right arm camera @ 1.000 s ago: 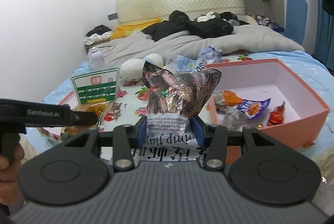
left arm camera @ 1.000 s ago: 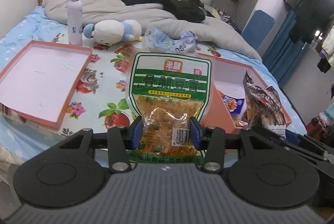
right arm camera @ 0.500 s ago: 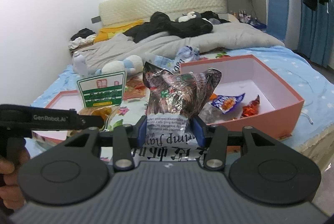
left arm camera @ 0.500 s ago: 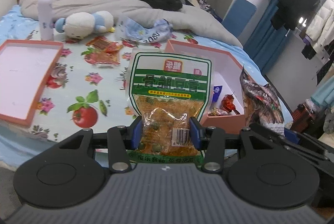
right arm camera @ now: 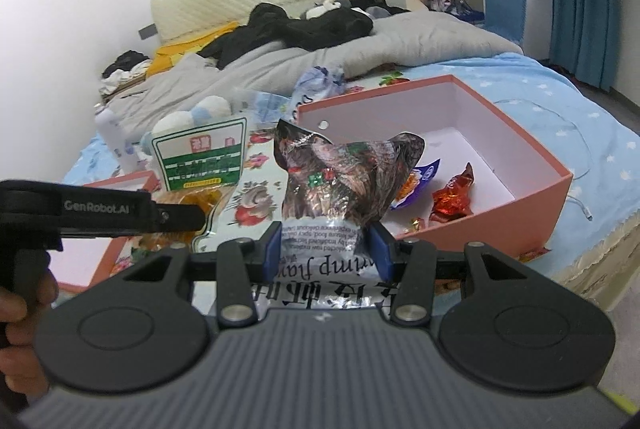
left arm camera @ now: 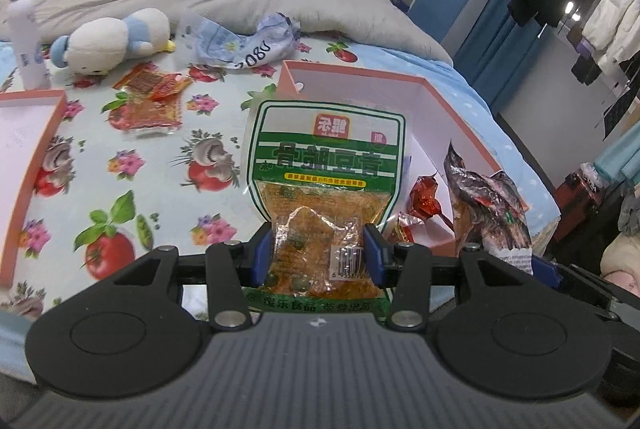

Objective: Organize snacks
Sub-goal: 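Carry the green-label bag in the left tool while the right carries the white bag over the deep box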

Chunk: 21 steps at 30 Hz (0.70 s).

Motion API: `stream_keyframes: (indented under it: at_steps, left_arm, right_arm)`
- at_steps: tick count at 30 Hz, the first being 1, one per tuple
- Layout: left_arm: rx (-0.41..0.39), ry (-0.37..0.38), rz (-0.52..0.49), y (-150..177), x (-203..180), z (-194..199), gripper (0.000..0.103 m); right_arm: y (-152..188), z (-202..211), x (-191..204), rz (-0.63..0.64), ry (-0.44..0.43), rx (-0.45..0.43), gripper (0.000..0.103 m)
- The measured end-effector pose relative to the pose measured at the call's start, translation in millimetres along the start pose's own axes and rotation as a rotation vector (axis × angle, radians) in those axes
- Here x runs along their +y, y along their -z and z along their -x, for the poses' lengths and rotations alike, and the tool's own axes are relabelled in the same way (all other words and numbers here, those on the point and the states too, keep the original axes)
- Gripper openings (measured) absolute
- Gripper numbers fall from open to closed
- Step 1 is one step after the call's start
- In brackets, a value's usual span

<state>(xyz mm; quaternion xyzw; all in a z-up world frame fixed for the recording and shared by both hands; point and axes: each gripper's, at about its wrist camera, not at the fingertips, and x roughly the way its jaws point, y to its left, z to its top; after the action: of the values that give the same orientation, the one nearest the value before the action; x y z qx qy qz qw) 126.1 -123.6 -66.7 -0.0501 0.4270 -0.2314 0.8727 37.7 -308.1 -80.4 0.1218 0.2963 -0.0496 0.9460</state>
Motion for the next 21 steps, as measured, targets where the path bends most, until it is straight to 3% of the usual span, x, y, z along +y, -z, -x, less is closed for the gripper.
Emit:
stream_keyframes:
  at_steps: [14,21]
  left_arm:
    - [0.078,0.031,-0.055,-79,-31,-118,0.052]
    - [0.119,0.032,-0.086,-101,-45,-174,0.052]
  right_arm:
    - [-50,-84,-66,-0.053,0.058,0.040,0.049]
    - [-59,-130,-85,-0.053,0.058,0.093,0.049]
